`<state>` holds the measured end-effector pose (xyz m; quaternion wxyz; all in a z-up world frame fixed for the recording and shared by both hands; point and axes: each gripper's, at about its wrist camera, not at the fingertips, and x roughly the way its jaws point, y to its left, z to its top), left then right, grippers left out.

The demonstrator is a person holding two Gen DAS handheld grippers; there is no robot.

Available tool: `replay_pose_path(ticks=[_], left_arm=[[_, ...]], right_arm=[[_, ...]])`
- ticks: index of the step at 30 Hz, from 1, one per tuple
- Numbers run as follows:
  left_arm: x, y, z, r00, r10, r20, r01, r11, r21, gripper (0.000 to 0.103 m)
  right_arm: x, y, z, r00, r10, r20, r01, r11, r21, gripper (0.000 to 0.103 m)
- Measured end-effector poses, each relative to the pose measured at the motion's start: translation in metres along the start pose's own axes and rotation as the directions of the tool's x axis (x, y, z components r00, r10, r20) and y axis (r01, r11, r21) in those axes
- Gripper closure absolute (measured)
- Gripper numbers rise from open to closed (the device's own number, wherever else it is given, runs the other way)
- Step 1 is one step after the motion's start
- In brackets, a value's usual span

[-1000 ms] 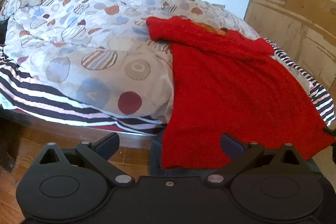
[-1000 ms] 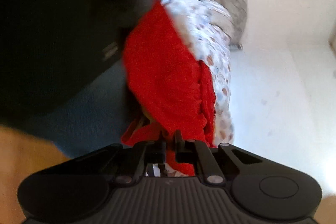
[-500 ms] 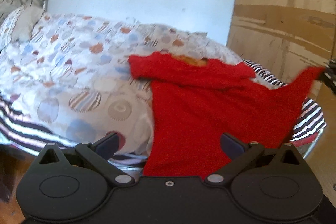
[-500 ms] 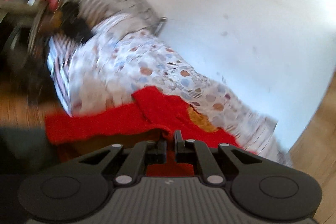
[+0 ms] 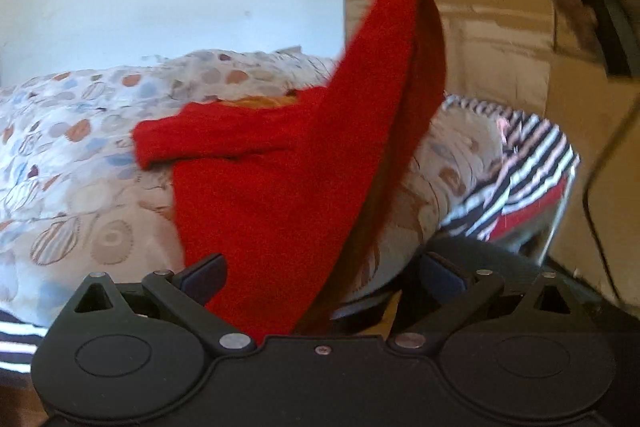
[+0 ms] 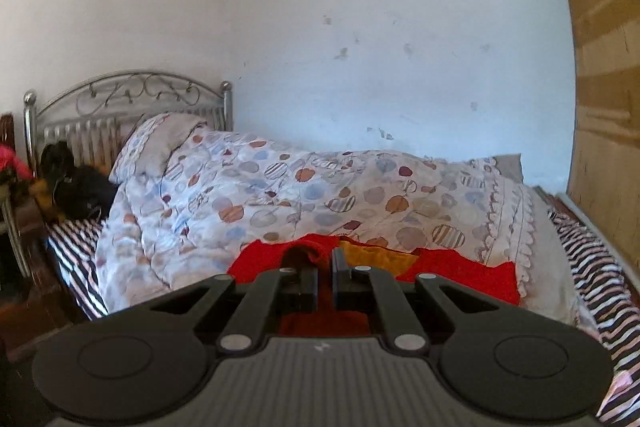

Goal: Fold small clothes

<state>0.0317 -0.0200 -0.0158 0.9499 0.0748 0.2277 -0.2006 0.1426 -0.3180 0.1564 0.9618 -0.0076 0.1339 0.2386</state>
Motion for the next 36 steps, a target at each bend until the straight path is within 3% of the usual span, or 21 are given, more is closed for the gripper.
replay_pose_path(ticks=[3,5,7,10,11,13,15,19,23,27,31,36], left_arm=[[0.009,-0.001,-0.005,0.999,0.008,-0.033,-0.006,0.999,0.04,0.001],[0.014,-0.002,-0.009,0.997,0.05,-0.06,-0.046,0.996,0.07,0.001],[0.019,-0.001,-0.013,0.992,0.098,-0.085,-0.09,0.992,0.09,0.009],[0.02,0.006,-0.018,0.985,0.135,-0.11,-0.125,0.988,0.094,0.039],[0.019,0.007,-0.02,0.982,0.152,-0.113,-0.142,0.985,0.098,0.054],[0.013,0.01,-0.024,0.978,0.179,-0.105,-0.167,0.979,0.116,0.066],[0.004,0.013,-0.031,0.976,0.206,-0.074,-0.194,0.97,0.145,0.092],[-0.019,0.017,-0.035,0.961,0.274,0.04,-0.276,0.94,0.201,0.097],[-0.054,0.029,-0.025,0.944,0.288,0.164,-0.308,0.945,0.114,0.098],[-0.083,0.023,-0.012,0.921,0.292,0.257,-0.335,0.931,0.144,0.099],[-0.109,0.009,-0.011,0.926,0.259,0.273,-0.314,0.932,0.18,0.099],[-0.132,-0.007,-0.022,0.955,0.209,0.209,-0.246,0.954,0.17,0.099]], right_arm=[[0.005,0.0,0.003,1.0,-0.003,0.004,0.003,1.0,-0.005,0.096],[0.005,0.0,0.002,1.0,-0.004,0.004,0.004,1.0,-0.004,0.096],[0.004,-0.001,0.003,1.0,-0.007,0.006,0.007,1.0,0.001,0.096],[-0.002,0.001,0.002,1.0,-0.01,0.01,0.009,1.0,0.006,0.096],[-0.005,0.001,0.001,1.0,-0.011,0.013,0.011,1.0,0.008,0.096],[-0.012,-0.001,-0.002,0.999,-0.014,0.034,0.013,1.0,0.018,0.096],[-0.024,-0.002,-0.007,0.997,-0.017,0.073,0.015,0.999,0.03,0.096],[-0.057,0.001,-0.03,0.985,-0.044,0.167,0.037,0.998,0.042,0.096],[-0.095,0.01,-0.074,0.961,-0.12,0.249,0.11,0.992,0.054,0.097],[-0.137,0.011,-0.125,0.939,-0.164,0.304,0.122,0.981,0.154,0.097],[-0.17,0.017,-0.171,0.922,-0.232,0.309,0.134,0.942,0.308,0.097],[-0.186,0.024,-0.204,0.931,-0.269,0.246,0.161,0.91,0.382,0.097]])
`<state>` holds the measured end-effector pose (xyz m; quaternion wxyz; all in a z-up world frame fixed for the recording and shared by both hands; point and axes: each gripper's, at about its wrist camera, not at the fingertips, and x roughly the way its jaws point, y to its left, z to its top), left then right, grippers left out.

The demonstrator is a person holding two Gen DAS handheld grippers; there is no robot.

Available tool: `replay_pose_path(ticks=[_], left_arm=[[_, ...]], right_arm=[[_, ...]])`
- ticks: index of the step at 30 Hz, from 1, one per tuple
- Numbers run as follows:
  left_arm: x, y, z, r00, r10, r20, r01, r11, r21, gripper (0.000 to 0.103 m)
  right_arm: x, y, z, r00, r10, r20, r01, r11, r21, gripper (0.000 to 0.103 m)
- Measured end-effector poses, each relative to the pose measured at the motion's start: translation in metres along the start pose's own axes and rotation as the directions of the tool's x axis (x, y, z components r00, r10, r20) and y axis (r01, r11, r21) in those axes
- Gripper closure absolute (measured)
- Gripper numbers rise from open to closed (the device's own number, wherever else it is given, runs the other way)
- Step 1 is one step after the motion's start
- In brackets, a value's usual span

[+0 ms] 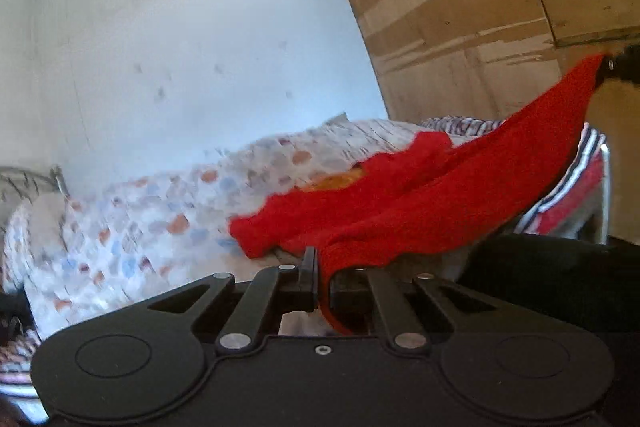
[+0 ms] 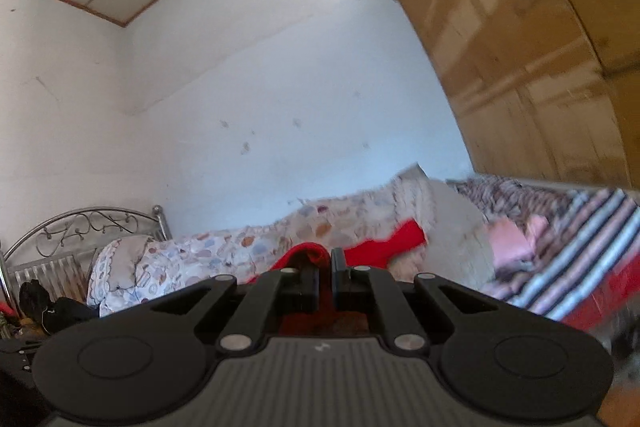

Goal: Fold small clothes

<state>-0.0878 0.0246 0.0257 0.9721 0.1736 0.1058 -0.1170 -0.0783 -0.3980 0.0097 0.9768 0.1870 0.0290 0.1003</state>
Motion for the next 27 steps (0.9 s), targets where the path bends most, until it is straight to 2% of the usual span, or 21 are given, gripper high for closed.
replay_pose_path(ticks=[4,7,13,16,20,27], left_arm=[[-0.002,0.001,-0.005,0.999,-0.017,-0.029,0.014,0.997,-0.081,0.099],[0.007,0.01,0.001,0.999,-0.04,-0.036,0.034,0.987,-0.156,0.099],[0.055,0.041,0.05,0.994,-0.109,-0.033,0.096,0.957,-0.273,0.099],[0.079,0.056,0.079,0.995,-0.098,-0.019,0.089,0.956,-0.28,0.099],[0.115,0.08,0.111,0.997,-0.079,0.003,0.075,0.94,-0.333,0.099],[0.206,0.113,0.145,0.997,-0.059,-0.046,0.041,0.942,-0.334,0.099]], right_arm=[[0.005,-0.009,-0.001,1.0,-0.017,-0.021,0.017,1.0,0.004,0.097],[0.018,-0.01,0.006,1.0,0.004,-0.021,-0.005,0.999,-0.036,0.097],[0.067,0.004,0.043,0.998,0.057,0.003,-0.055,0.977,-0.206,0.097],[0.099,0.007,0.066,0.997,0.072,0.02,-0.066,0.971,-0.23,0.097],[0.154,0.01,0.092,0.997,0.079,0.014,-0.073,0.972,-0.225,0.097],[0.259,0.002,0.118,0.995,0.083,-0.046,-0.091,0.968,-0.236,0.097]])
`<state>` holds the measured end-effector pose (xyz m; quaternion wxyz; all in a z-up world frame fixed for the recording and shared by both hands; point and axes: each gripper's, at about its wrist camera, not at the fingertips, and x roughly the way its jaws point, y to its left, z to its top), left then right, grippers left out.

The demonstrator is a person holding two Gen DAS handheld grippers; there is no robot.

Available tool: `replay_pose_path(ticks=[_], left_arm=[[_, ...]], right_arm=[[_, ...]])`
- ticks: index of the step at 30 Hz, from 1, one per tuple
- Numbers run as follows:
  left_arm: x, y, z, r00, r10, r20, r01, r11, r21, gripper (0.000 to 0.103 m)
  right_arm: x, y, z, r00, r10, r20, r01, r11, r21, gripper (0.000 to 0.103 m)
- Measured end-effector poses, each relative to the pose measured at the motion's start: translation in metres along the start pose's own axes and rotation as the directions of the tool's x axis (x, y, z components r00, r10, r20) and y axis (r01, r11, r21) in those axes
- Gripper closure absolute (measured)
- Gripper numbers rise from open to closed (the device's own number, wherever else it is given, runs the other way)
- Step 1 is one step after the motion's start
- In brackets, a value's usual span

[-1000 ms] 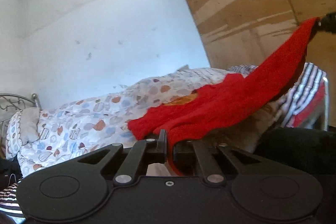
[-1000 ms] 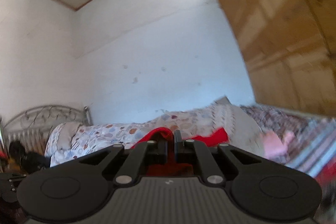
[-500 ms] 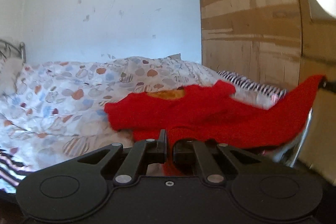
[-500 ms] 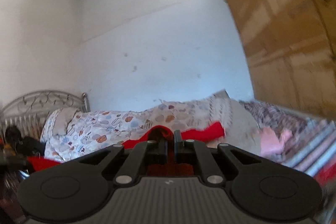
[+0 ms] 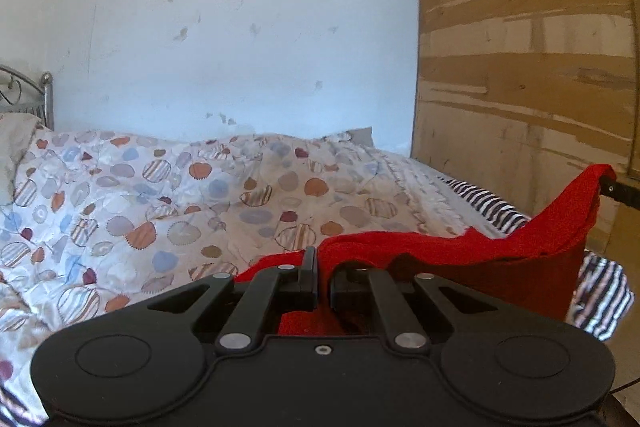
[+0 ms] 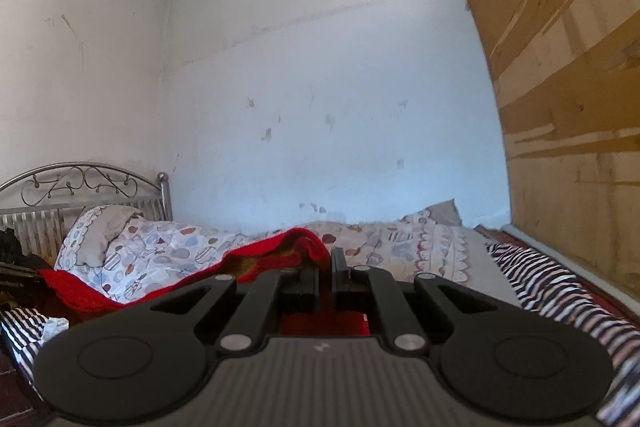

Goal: Fold small clothes

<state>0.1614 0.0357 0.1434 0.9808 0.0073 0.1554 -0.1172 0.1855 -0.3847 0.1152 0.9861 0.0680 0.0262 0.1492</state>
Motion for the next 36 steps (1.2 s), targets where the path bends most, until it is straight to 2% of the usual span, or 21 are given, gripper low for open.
replay_pose_path(ticks=[5,7,10,14,16,21,26,28,29,30,31,32,33,34,36], left_arm=[[0.064,0.015,0.025,0.996,0.018,-0.086,-0.011,0.996,0.084,0.099],[0.091,0.025,0.03,0.991,0.024,-0.131,-0.013,0.997,0.08,0.099],[0.136,0.042,0.029,0.98,0.006,-0.199,-0.003,1.0,0.016,0.098],[0.194,0.066,0.016,0.959,-0.032,-0.283,-0.003,0.993,-0.121,0.098],[0.216,0.073,0.005,0.954,-0.035,-0.299,-0.011,0.989,-0.15,0.098],[0.251,0.076,-0.011,0.943,-0.019,-0.331,-0.025,0.991,-0.131,0.098],[0.268,0.091,-0.025,0.93,-0.04,-0.365,-0.049,0.972,-0.232,0.096],[0.265,0.095,-0.028,0.935,-0.062,-0.35,-0.032,0.966,-0.258,0.089],[0.263,0.097,-0.028,0.936,-0.07,-0.345,-0.027,0.963,-0.266,0.078],[0.26,0.098,-0.028,0.936,-0.077,-0.343,-0.022,0.961,-0.277,0.062],[0.258,0.101,-0.028,0.935,-0.093,-0.342,-0.012,0.956,-0.294,0.053],[0.255,0.104,-0.028,0.934,-0.11,-0.341,-0.003,0.95,-0.312,0.033],[0.25,0.107,-0.028,0.934,-0.125,-0.335,0.008,0.943,-0.331,0.019],[0.244,0.109,-0.028,0.938,-0.131,-0.32,0.015,0.939,-0.343,0.015],[0.23,0.112,-0.027,0.946,-0.134,-0.294,0.026,0.939,-0.343,0.007]], right_arm=[[0.069,-0.015,0.003,0.996,-0.022,-0.084,0.019,0.999,-0.028,0.097],[0.101,-0.024,-0.003,0.991,-0.036,-0.13,0.033,0.999,-0.023,0.097],[0.147,-0.037,-0.021,0.978,-0.049,-0.204,0.049,0.999,-0.002,0.097],[0.206,-0.057,-0.056,0.94,-0.054,-0.338,0.082,0.994,0.069,0.097],[0.225,-0.067,-0.072,0.922,-0.053,-0.383,0.101,0.989,0.106,0.097],[0.261,-0.079,-0.098,0.9,-0.054,-0.432,0.118,0.985,0.123,0.096],[0.276,-0.083,-0.11,0.889,-0.044,-0.457,0.121,0.983,0.141,0.089],[0.272,-0.089,-0.111,0.891,-0.033,-0.452,0.122,0.978,0.169,0.059],[0.269,-0.09,-0.109,0.896,-0.027,-0.444,0.118,0.977,0.178,0.053],[0.266,-0.091,-0.108,0.9,-0.024,-0.435,0.113,0.977,0.18,0.045],[0.263,-0.091,-0.106,0.902,-0.025,-0.432,0.111,0.978,0.174,0.038],[0.26,-0.09,-0.104,0.903,-0.029,-0.428,0.108,0.981,0.161,0.033],[0.255,-0.09,-0.103,0.906,-0.032,-0.423,0.104,0.983,0.148,0.022],[0.25,-0.09,-0.101,0.909,-0.034,-0.416,0.1,0.985,0.14,0.01],[0.235,-0.091,-0.101,0.918,-0.021,-0.396,0.08,0.988,0.134,0.003]])
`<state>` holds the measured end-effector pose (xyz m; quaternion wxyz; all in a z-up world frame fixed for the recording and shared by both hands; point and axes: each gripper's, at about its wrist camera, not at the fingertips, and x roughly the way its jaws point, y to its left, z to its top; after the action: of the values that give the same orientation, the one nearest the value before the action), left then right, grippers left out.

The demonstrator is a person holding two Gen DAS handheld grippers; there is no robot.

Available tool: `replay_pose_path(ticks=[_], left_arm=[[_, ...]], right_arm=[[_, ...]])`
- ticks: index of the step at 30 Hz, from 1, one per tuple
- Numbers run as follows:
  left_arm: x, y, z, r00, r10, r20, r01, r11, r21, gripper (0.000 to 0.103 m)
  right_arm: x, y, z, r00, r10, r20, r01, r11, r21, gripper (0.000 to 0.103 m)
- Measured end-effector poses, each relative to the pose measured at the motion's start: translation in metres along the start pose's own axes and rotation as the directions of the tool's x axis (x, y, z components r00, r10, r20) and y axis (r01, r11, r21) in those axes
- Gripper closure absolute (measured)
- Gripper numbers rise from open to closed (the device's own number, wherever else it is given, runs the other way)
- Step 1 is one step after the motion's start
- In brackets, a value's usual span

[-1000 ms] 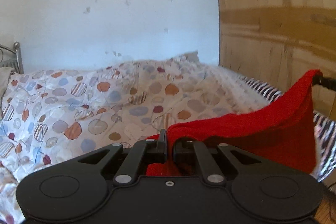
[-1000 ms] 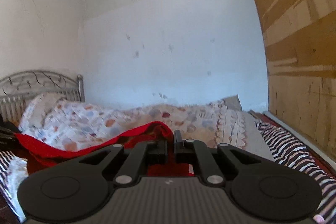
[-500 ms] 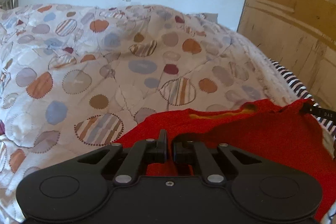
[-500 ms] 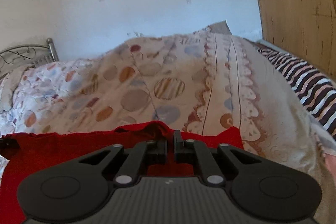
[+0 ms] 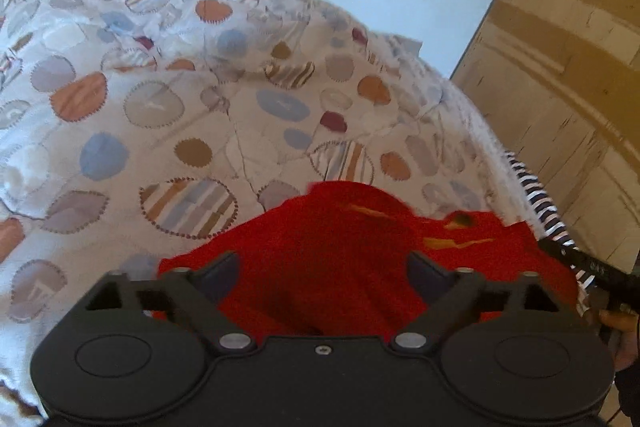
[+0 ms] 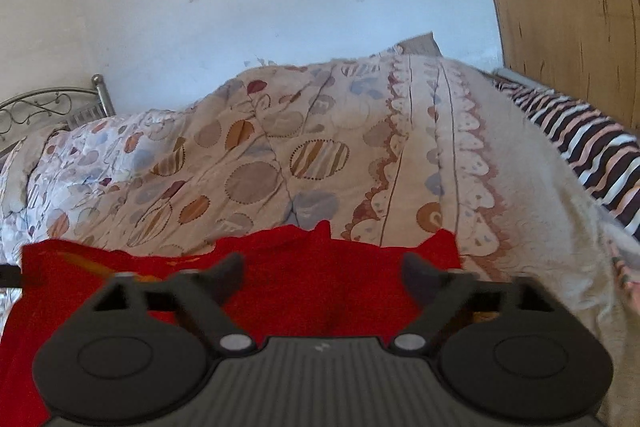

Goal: Fold small clothes

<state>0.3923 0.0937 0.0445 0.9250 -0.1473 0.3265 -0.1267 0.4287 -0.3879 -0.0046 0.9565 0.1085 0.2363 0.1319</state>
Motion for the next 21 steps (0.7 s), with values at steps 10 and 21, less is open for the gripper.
replay_pose_path(ticks=[10,21], left_arm=[[-0.054,-0.005,-0.063,0.994,-0.108,-0.019,0.11,0.988,0.111,0.022],[-0.063,-0.028,-0.077,0.999,-0.05,-0.003,0.05,0.99,0.133,0.096]], right_arm=[[-0.077,0.015,-0.042,0.998,0.015,0.054,-0.007,0.99,-0.144,0.0],[-0.073,0.042,-0.055,1.0,0.007,0.0,-0.007,0.976,-0.216,0.05]])
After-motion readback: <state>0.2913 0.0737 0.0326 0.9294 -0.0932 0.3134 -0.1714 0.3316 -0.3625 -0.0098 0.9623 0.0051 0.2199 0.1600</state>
